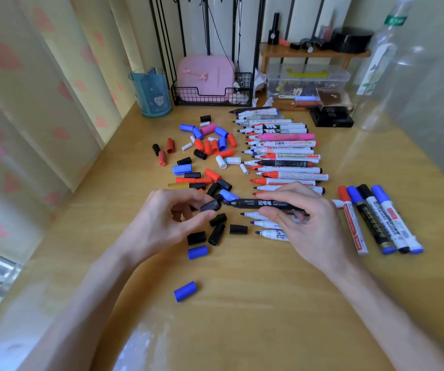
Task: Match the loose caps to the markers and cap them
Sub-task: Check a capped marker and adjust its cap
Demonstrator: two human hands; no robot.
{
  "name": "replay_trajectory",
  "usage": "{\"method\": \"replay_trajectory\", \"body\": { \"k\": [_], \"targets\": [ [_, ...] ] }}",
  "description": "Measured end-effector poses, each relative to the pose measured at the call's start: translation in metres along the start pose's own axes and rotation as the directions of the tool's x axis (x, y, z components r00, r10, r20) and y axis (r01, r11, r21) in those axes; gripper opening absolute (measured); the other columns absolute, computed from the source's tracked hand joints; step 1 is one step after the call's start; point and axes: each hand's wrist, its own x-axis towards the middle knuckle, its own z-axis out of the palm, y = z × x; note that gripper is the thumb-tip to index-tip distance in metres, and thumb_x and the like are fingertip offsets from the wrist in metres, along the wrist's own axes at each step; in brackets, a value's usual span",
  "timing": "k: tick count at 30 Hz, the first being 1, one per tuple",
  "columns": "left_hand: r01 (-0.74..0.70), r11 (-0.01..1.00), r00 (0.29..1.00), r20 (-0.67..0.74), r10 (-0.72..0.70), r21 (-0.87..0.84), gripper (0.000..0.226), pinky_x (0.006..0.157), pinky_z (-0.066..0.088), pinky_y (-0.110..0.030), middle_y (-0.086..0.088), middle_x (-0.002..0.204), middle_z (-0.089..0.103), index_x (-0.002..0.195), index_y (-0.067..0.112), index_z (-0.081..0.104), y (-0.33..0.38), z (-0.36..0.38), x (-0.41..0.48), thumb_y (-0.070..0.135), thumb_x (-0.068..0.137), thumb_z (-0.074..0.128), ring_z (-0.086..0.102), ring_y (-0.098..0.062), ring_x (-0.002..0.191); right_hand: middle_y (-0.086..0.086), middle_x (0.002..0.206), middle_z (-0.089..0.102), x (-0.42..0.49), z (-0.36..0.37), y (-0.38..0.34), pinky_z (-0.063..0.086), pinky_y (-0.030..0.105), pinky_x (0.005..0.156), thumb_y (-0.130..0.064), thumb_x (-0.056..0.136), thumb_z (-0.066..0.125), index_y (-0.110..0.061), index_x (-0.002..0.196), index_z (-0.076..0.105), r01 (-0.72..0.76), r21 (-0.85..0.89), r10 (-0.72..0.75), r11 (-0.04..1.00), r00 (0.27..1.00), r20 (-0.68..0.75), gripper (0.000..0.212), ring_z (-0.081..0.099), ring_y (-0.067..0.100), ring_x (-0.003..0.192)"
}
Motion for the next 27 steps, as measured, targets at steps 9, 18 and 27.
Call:
{"method": "replay_trajectory", "body": {
  "k": [9,18,27],
  "targets": [
    [-0.096,0.994,0.995,-0.008,0.096,0.060,0.020,0.058,0.036,-0.014,0.022,0.076,0.066,0.106,0.026,0.081,0.007,0.011,-0.002,0.040,0.092,0.077,0.049,-0.007,0.061,-0.009,0.100,0.069,-0.004,0.007,0.009,0.046,0.013,0.076,-0.019,0.088,0.080,-0.020,0.110,0.081,0.020,-0.044,-0.018,0.999,0.999,0.049,0.022,0.068,0.014,0.095],
    [-0.193,0.979,0.978,-0.070,0.198,0.070,0.025,0.067,0.052,-0.037,0.004,0.082,0.072,0.113,0.017,0.080,0.008,0.020,0.000,0.031,0.094,0.073,0.063,-0.020,0.071,-0.006,0.097,0.073,-0.008,0.011,0.012,0.059,0.048,0.074,-0.038,0.093,0.073,-0.029,0.110,0.079,-0.024,0.015,0.024,1.000,1.000,0.008,0.020,0.070,0.025,0.087],
    [-0.053,0.998,0.997,0.056,0.052,0.023,0.017,0.068,0.051,-0.046,0.007,0.083,0.074,0.104,0.028,0.080,0.006,0.009,0.001,0.039,0.097,0.069,0.065,-0.025,0.073,-0.017,0.093,0.071,-0.001,0.006,0.008,0.051,0.036,0.079,-0.023,0.092,0.076,-0.024,0.112,0.079,0.049,-0.180,-0.029,0.983,0.993,0.113,0.021,0.062,0.013,0.090]
  ]
}}
